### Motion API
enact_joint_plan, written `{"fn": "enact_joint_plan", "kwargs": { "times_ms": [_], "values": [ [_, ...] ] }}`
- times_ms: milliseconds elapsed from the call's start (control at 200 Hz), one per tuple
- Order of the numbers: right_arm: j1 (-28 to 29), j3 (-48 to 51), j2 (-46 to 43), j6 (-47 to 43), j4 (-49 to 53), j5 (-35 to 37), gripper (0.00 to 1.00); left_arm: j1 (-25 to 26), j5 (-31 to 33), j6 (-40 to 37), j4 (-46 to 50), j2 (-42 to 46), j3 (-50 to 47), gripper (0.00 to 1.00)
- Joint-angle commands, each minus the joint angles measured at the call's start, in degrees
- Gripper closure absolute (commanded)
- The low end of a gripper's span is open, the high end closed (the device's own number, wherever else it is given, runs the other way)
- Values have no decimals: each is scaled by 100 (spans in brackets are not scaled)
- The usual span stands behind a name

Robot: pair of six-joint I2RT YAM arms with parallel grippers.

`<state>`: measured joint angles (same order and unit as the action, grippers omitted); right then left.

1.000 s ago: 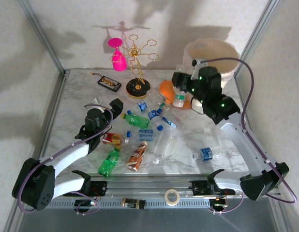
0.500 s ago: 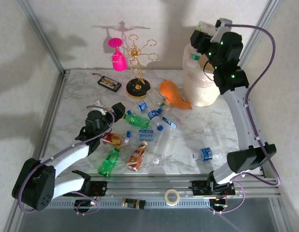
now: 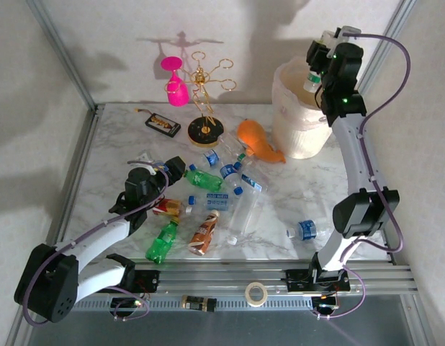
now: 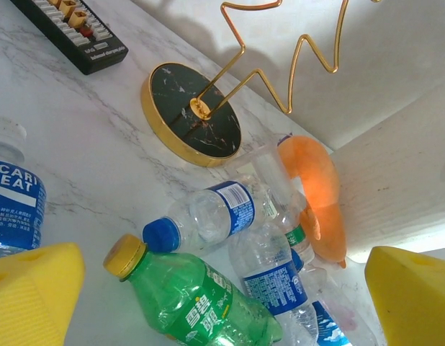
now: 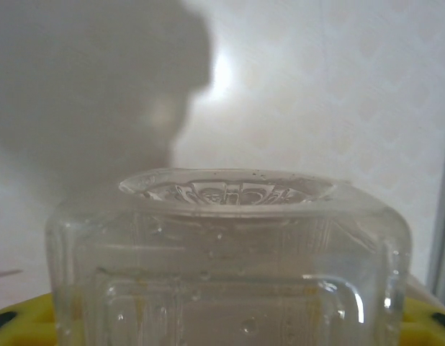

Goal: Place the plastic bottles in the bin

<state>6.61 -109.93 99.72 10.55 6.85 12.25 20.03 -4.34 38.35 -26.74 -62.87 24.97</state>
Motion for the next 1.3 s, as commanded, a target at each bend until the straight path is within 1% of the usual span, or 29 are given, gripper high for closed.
{"fn": "enact_joint_plan", "kwargs": {
  "times_ms": [0,210,411,651,866,986,1097,1292],
  "values": [
    [-26,40,188,-351,-201,406,67,-12,-24,-30,52,60,-8,0],
    [-21,552,410,-409,-89,558,65,-17,-93,24,117,-63,157,0],
    [-41,602,700,-423,129,522,65,-11,-68,56,371,-41,289,0],
    [-56,679,977,-321,245,372,65,-15,-110,378,214,-79,262,0],
    [-68,692,1140,-281,298,262,63,-12,-112,465,134,-191,298,0],
    [-64,710,1161,-264,299,256,60,-11,-119,515,107,-234,293,0],
    [-68,701,1155,-256,295,277,55,-17,-146,531,82,-292,299,0],
    [-76,610,1122,-242,347,307,41,-12,-188,516,73,-366,368,0]
  ]
}}
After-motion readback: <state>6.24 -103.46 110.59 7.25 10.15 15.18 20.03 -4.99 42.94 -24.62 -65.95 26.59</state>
